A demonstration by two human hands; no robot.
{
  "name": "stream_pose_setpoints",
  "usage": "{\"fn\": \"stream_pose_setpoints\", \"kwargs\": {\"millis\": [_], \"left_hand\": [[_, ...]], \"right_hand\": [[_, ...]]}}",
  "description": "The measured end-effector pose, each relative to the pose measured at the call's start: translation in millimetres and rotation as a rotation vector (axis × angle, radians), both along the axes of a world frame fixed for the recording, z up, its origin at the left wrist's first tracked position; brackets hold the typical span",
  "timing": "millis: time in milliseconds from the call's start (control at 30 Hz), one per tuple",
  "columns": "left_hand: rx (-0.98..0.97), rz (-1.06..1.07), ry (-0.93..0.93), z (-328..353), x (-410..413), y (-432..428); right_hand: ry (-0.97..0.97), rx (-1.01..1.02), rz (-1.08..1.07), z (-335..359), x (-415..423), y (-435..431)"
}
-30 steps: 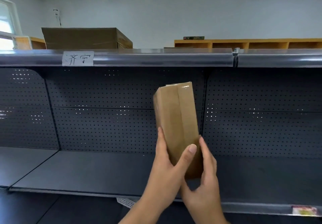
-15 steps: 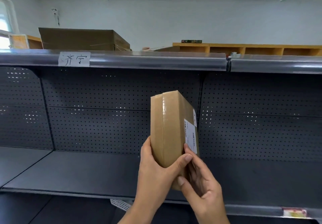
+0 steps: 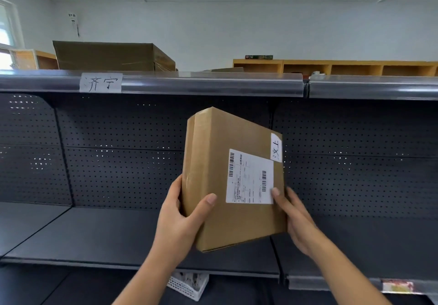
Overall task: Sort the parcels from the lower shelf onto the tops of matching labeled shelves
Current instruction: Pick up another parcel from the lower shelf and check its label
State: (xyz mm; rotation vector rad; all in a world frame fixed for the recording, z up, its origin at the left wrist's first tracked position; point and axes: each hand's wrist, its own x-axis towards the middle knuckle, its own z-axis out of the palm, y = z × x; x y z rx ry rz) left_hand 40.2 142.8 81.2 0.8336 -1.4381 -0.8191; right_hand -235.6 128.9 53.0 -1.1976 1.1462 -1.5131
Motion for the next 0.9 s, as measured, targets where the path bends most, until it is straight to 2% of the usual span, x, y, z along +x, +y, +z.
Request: {"fn": "stream_pose_setpoints", "kwargs": {"millis": [67,133,300,367,467,600,667,800,900], "left_hand": [[0.01,-0.047,-0.014,3.6,11.7,-6.6],[0.019,-0.086,-0.034,9.9,24.2,-15.2],[0.155,-0.218,-0.152,29.2,32.8,-35.6],[0.214,-0.212,-0.132,27.0,27.9,-43.6],[0.321,-0.123,-0.02,9.0,16.7,-48.7],[0.447,-0.051,0.392,-18.0,-12.5,-40.5],[0.474,-0.096,0.561,-26.0,-33.5,-27.5],[0.478,-0.329,0.571,-35.6,-78.1,1.3],[0.474,-0.285,0.577,-38.6,-97.2,8.1]], "right_hand": [[-0.021,0.045,0.159,-0.8,-4.4,5.3],[-0.055,0.056,0.21,-8.3,-9.8,8.3],[-0.295,-0.045,0.059,-8.8,-2.9,11.3],[-0.35,-0.112,-0.031,-5.6,3.6,13.6],[-0.352,-0.189,-0.087,-2.1,11.7,17.5],[-0.374,-0.274,-0.178,1.0,23.8,22.7],[-0.398,-0.295,-0.223,0.7,31.6,23.8],[-0.39,-0.302,-0.259,-5.3,54.9,29.8],[-0.296,-0.29,-0.262,-16.1,68.5,38.1]]}}
